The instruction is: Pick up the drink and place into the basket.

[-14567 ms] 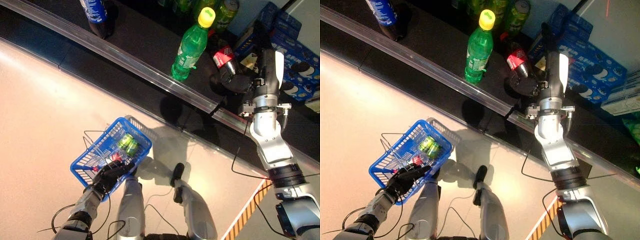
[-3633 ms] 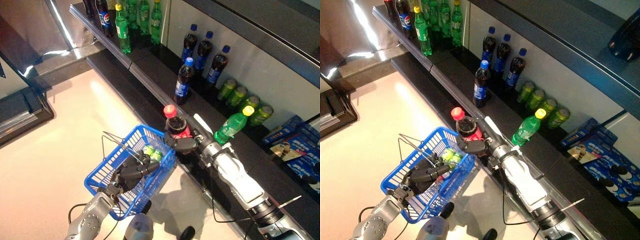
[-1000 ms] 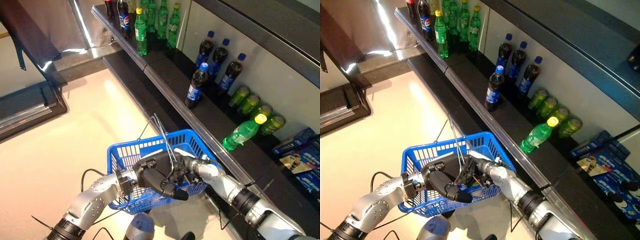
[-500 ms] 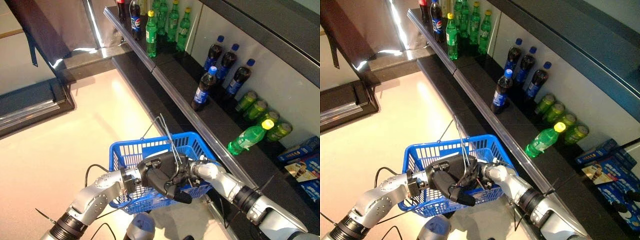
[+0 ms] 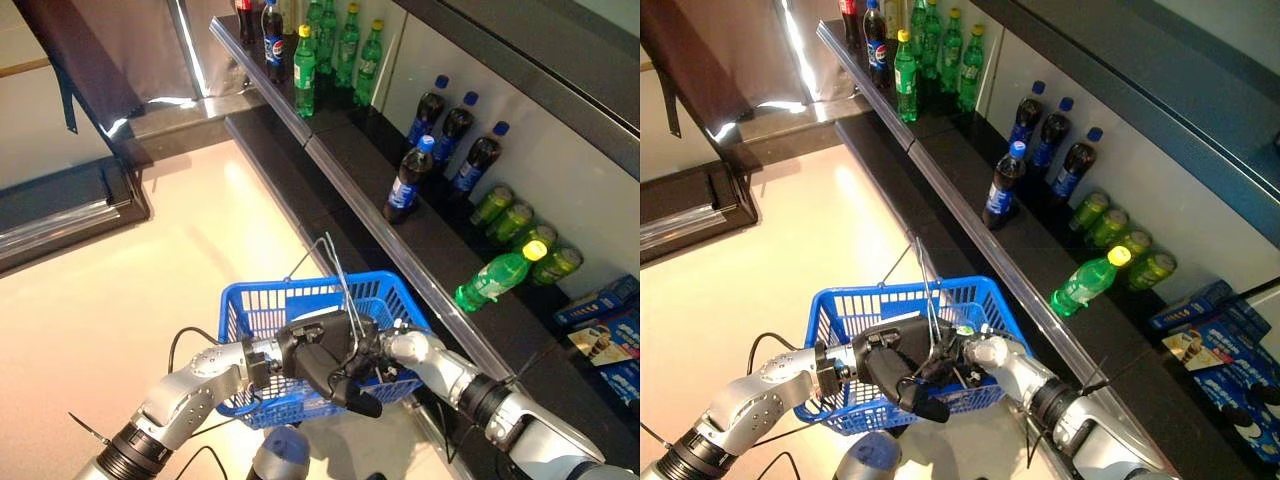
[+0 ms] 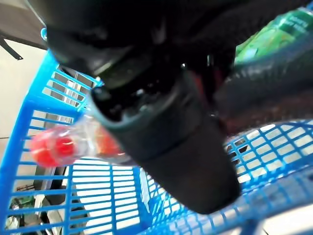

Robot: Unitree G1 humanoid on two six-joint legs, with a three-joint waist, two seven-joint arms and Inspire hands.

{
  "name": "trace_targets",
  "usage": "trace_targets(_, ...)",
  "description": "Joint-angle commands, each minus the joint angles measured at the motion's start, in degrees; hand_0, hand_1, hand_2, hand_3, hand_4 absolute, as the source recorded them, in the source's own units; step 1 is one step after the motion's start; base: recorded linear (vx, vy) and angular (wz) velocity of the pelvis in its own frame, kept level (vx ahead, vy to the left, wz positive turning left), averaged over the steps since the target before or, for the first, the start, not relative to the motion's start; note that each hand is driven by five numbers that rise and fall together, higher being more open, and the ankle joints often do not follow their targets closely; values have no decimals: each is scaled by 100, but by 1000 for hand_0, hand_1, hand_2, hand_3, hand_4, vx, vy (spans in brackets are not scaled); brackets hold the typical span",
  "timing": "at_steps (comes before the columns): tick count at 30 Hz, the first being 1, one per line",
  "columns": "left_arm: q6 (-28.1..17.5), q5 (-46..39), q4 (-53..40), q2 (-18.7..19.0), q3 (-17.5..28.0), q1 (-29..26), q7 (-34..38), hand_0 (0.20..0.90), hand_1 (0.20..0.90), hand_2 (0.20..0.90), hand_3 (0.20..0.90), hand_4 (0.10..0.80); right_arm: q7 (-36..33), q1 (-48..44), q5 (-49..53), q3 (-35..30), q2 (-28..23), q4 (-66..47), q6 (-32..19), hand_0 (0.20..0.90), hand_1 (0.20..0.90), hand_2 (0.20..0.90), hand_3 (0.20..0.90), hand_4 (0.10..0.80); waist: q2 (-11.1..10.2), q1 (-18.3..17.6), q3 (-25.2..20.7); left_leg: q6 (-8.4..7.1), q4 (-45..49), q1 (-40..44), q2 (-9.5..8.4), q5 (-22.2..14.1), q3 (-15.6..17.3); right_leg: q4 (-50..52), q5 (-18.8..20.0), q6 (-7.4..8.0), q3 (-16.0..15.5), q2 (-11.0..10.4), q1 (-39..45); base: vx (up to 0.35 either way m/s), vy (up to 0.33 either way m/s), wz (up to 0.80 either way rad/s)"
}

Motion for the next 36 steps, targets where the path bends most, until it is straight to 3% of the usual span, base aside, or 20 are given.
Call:
trace_targets(1, -1112, -1278, -2218, -1459, -345, -1201, -1546, 300, 300, 300, 200, 100, -230, -938, 36, 262, 531, 84, -331, 900, 900, 900, 900, 800, -80, 23, -1314, 314, -199, 84, -202, 71, 455, 129, 103, -202, 239, 68, 6, 0, 0, 0)
trace_targets(16, -1238, -1205, -2104, -1471, -236, -1110, -1256, 300, 300, 300, 200, 100, -509, -825, 83, -16, 281, -231, -352, 900, 900, 900, 900, 800, -52, -91, -1308, 329, -199, 92, -186, 58, 565, 127, 125, -194, 305, 66, -25, 0, 0, 0)
trace_targets(36, -1813, -1102, -1560, -1408, 1058, -324, -425, 300, 300, 300, 200, 100, -704, -242, 62, -1081, -332, -1191, -241, 900, 900, 900, 900, 800, -53, -208, -1226, 361, -199, 146, -117, 12, 791, 142, 142, -173, 460, 45, -68, -3, -2, -3)
